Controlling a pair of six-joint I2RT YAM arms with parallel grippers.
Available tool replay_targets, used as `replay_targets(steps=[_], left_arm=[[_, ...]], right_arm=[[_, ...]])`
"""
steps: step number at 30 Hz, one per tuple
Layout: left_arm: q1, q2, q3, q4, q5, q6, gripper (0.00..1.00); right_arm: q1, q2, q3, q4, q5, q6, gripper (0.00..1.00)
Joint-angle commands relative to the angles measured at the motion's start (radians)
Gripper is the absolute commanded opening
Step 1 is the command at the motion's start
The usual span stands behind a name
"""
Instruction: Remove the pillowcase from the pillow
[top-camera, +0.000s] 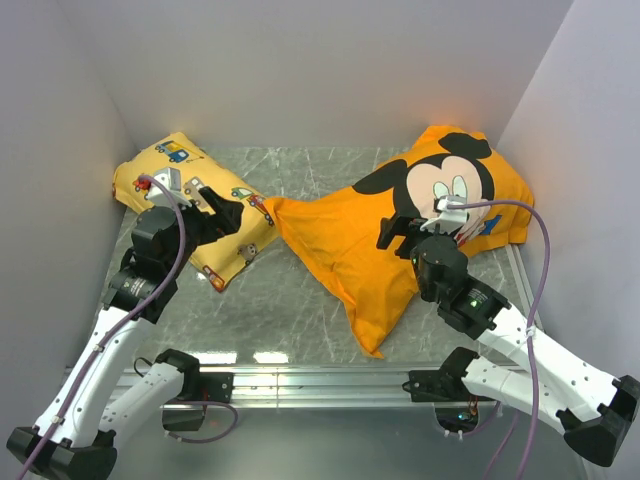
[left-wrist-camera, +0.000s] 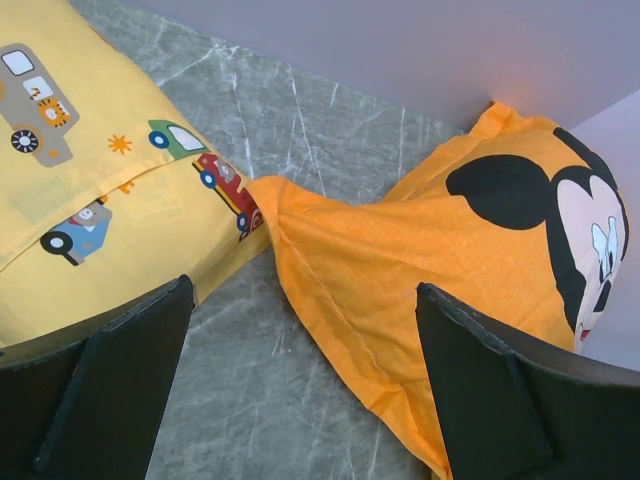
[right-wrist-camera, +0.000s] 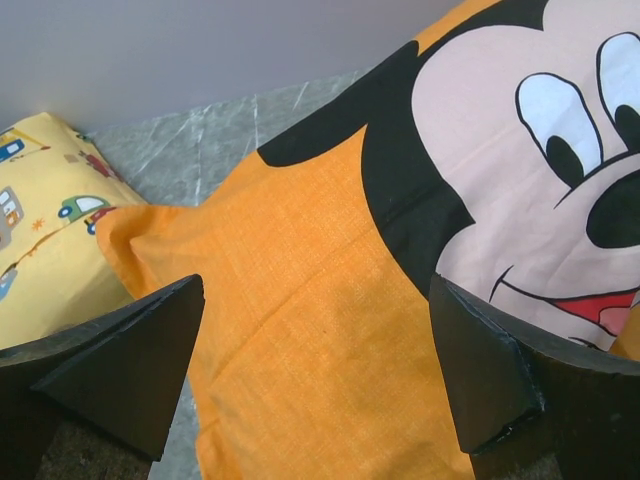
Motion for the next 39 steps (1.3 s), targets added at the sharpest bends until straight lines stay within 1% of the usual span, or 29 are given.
replay_targets(steps=[1, 4, 5, 6, 7, 8, 9, 10, 11, 12, 13, 14, 15, 16, 18, 19, 22, 25, 26, 27, 28, 30, 32, 34, 35, 36, 38, 39], left_arm=[[-0.004, -0.004, 0.017, 0.038, 0.019, 0.022, 0.99], [-0.004, -0.017, -0.001, 0.071, 0.097, 0.049, 0.99], [-0.002, -0.024, -0.012, 0.086, 0.152, 0.045, 0.99], [-0.007, -0.022, -0.023, 0.131, 0.178, 0.039, 0.99], [-0.015, -0.018, -0.043, 0.145, 0.197, 0.028, 0.99], [-0.028, 0.013, -0.046, 0.149, 0.183, 0.008, 0.99], [-0.077, 0.033, -0.043, 0.136, 0.162, 0.001, 0.99], [-0.111, 0.053, -0.046, 0.134, 0.125, -0.006, 0.99], [-0.151, 0.083, -0.052, 0.140, 0.055, -0.012, 0.99], [-0.236, 0.099, -0.064, 0.160, 0.009, -0.013, 0.99], [-0.281, 0.132, -0.067, 0.168, -0.033, -0.019, 0.99], [-0.365, 0.156, -0.069, 0.174, -0.120, -0.021, 0.99], [-0.405, 0.179, -0.067, 0.182, -0.155, -0.022, 0.99], [-0.439, 0.232, -0.064, 0.185, -0.186, -0.023, 0.99], [-0.519, 0.286, -0.060, 0.197, -0.249, -0.027, 0.99], [-0.538, 0.338, -0.061, 0.226, -0.264, -0.033, 0.99], [-0.584, 0.425, -0.078, 0.296, -0.304, -0.039, 0.99], [-0.602, 0.514, -0.077, 0.329, -0.357, -0.038, 0.99], [-0.608, 0.533, -0.080, 0.384, -0.369, -0.035, 0.99], [-0.613, 0.551, -0.083, 0.405, -0.381, -0.032, 0.99], [-0.616, 0.583, -0.086, 0.444, -0.409, -0.030, 0.99], [-0.616, 0.616, -0.095, 0.475, -0.424, -0.029, 0.99], [-0.616, 0.660, -0.098, 0.504, -0.449, -0.027, 0.99], [-0.616, 0.680, -0.107, 0.551, -0.452, -0.021, 0.99], [-0.616, 0.683, -0.116, 0.564, -0.449, -0.021, 0.97], [-0.616, 0.688, -0.118, 0.582, -0.449, -0.018, 0.91], [-0.616, 0.696, -0.120, 0.585, -0.446, -0.009, 0.83], [-0.617, 0.697, -0.124, 0.591, -0.443, -0.003, 0.76]], right_arm=[[-0.007, -0.010, 0.007, 0.000, 0.023, 0.002, 1.00], [-0.007, 0.004, 0.024, -0.028, 0.029, 0.010, 1.00], [-0.009, 0.007, 0.030, -0.040, 0.034, 0.013, 1.00], [-0.019, 0.013, 0.036, -0.060, 0.034, 0.022, 1.00], [-0.029, 0.022, 0.047, -0.072, 0.025, 0.028, 1.00], [-0.047, 0.028, 0.053, -0.089, 0.014, 0.042, 1.00], [-0.096, 0.042, 0.064, -0.124, -0.007, 0.065, 1.00], [-0.137, 0.047, 0.068, -0.144, -0.065, 0.080, 1.00], [-0.176, 0.053, 0.073, -0.181, -0.111, 0.105, 1.00], [-0.214, 0.053, 0.071, -0.196, -0.148, 0.116, 1.00], [-0.299, 0.048, 0.068, -0.210, -0.214, 0.125, 1.00], [-0.334, 0.042, 0.062, -0.230, -0.240, 0.139, 1.00], [-0.373, 0.024, 0.044, -0.236, -0.259, 0.145, 1.00], [-0.430, 0.013, 0.035, -0.244, -0.300, 0.148, 1.00], [-0.479, -0.018, -0.007, -0.258, -0.334, 0.159, 1.00], [-0.516, -0.027, -0.024, -0.259, -0.351, 0.163, 1.00], [-0.546, -0.061, -0.102, -0.255, -0.403, 0.191, 1.00], [-0.558, -0.088, -0.206, -0.200, -0.463, 0.241, 1.00], [-0.556, -0.091, -0.237, -0.140, -0.480, 0.273, 1.00], [-0.556, -0.091, -0.293, -0.103, -0.519, 0.290, 1.00], [-0.556, -0.090, -0.324, -0.010, -0.533, 0.323, 1.00], [-0.556, -0.073, -0.402, 0.085, -0.549, 0.353, 1.00], [-0.556, -0.047, -0.435, 0.197, -0.535, 0.376, 0.97], [-0.555, -0.036, -0.464, 0.250, -0.521, 0.387, 0.84], [-0.556, -0.033, -0.463, 0.271, -0.518, 0.389, 0.77], [-0.556, -0.033, -0.453, 0.276, -0.514, 0.384, 0.55], [-0.555, -0.048, -0.430, 0.255, -0.509, 0.364, 0.28], [-0.556, -0.058, -0.398, 0.238, -0.504, 0.358, 0.02]])
